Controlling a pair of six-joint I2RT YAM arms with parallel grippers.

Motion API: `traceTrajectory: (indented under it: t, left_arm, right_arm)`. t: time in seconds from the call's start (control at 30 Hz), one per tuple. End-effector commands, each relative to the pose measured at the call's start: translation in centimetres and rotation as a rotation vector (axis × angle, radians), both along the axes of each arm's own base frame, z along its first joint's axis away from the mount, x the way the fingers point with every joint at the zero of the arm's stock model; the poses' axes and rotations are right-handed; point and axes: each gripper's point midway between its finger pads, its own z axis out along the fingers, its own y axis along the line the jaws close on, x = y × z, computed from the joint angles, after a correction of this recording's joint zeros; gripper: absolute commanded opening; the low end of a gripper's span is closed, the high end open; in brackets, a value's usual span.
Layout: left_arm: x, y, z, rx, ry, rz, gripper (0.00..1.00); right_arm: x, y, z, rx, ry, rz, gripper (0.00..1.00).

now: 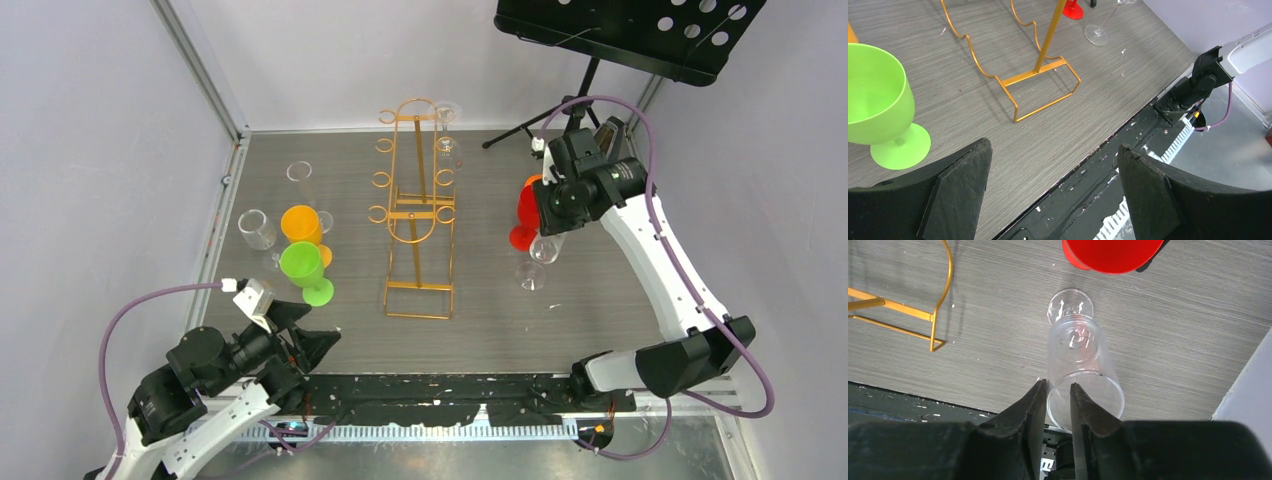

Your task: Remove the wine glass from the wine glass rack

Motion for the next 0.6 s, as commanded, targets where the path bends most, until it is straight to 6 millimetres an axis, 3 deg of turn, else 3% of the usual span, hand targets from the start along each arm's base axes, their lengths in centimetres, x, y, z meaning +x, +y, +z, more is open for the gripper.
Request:
traceTrajectory:
  t: [0.0,0.33,0.57]
  left_arm:
    - [0.5,-0.1,1.2,-0.041,-0.039,0.017,0.93]
    - [0.7,-0.1,1.0,-0.033,-0.027,0.028,0.94]
    - [0.8,0.0,0.8,-0.031,-0.023,0.036,0.94]
  right_arm:
    - [1.5,-0.5,2.5,-0.014,-0.099,-0.014,0.34]
    - [3.1,-0.9,7.8,0.005,-0.258,-0.063,0.49]
    - [5.3,0.9,11.2,0.112,-0.365,-0.067,0.54]
